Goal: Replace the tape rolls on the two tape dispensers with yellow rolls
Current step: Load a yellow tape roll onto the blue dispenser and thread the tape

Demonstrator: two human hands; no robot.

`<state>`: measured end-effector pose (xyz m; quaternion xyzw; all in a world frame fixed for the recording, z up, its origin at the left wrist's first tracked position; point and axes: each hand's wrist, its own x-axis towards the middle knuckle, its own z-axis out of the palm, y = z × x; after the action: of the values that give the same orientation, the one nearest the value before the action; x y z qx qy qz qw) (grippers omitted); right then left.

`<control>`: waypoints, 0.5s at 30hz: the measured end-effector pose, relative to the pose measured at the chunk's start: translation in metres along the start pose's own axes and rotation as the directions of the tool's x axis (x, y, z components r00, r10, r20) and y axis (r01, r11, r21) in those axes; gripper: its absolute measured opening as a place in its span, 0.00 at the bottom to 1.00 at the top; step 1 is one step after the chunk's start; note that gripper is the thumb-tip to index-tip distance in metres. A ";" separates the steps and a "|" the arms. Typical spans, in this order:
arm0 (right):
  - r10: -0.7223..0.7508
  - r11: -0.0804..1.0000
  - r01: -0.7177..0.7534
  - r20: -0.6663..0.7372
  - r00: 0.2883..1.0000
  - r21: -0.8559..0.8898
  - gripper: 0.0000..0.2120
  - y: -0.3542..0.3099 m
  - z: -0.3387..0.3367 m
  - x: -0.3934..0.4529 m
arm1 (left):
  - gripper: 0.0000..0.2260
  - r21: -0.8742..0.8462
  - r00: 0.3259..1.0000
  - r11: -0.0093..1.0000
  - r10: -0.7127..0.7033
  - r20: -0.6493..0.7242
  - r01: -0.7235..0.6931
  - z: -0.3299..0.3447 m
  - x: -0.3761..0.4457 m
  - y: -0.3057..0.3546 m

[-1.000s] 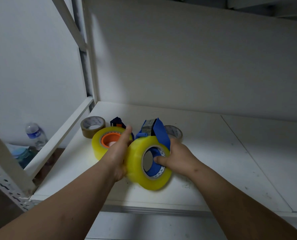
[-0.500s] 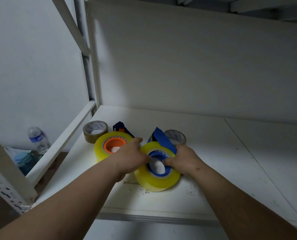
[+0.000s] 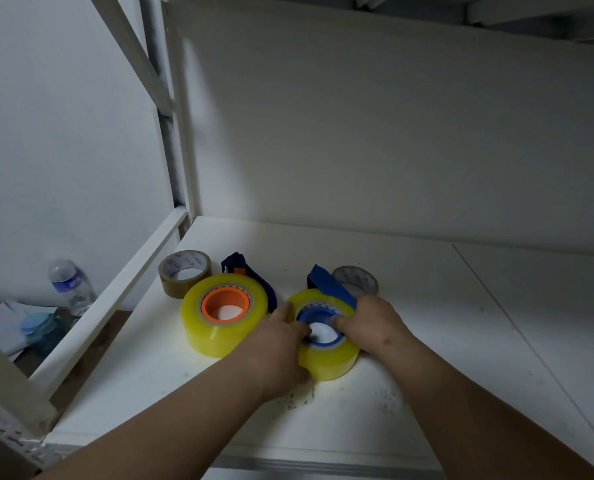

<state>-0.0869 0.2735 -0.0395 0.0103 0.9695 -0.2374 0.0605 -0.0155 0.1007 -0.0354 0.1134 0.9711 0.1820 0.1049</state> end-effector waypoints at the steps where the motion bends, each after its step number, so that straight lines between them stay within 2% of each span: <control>1: -0.005 1.000 0.005 -0.005 1.000 -0.005 0.14 0.001 0.000 0.002 | 0.28 0.082 1.000 0.997 -0.004 -0.030 0.007 0.000 0.001 0.001; 3: -0.016 1.000 0.016 -0.014 1.000 -0.010 0.15 0.002 0.001 0.006 | 0.25 0.263 0.991 0.965 0.041 -0.126 -0.007 0.001 0.004 0.002; 5: -0.022 1.000 0.021 -0.028 0.999 -0.013 0.15 0.004 0.001 0.009 | 0.23 0.351 0.978 0.936 0.094 -0.187 -0.022 0.000 0.007 0.003; 11: -0.060 0.998 0.058 -0.078 0.995 -0.032 0.21 0.004 0.003 0.012 | 0.24 0.355 0.970 0.934 0.104 -0.218 -0.021 0.001 0.015 -0.001; 15: -0.147 0.975 0.113 -0.170 0.974 -0.192 0.26 0.002 0.001 0.003 | 0.24 0.349 0.968 0.937 0.090 -0.236 -0.002 0.003 0.019 -0.001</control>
<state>-0.0897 0.2748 -0.0418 -0.0372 0.9870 -0.1500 -0.0441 -0.0333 0.1053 -0.0416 0.1293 0.9904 0.0238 -0.0432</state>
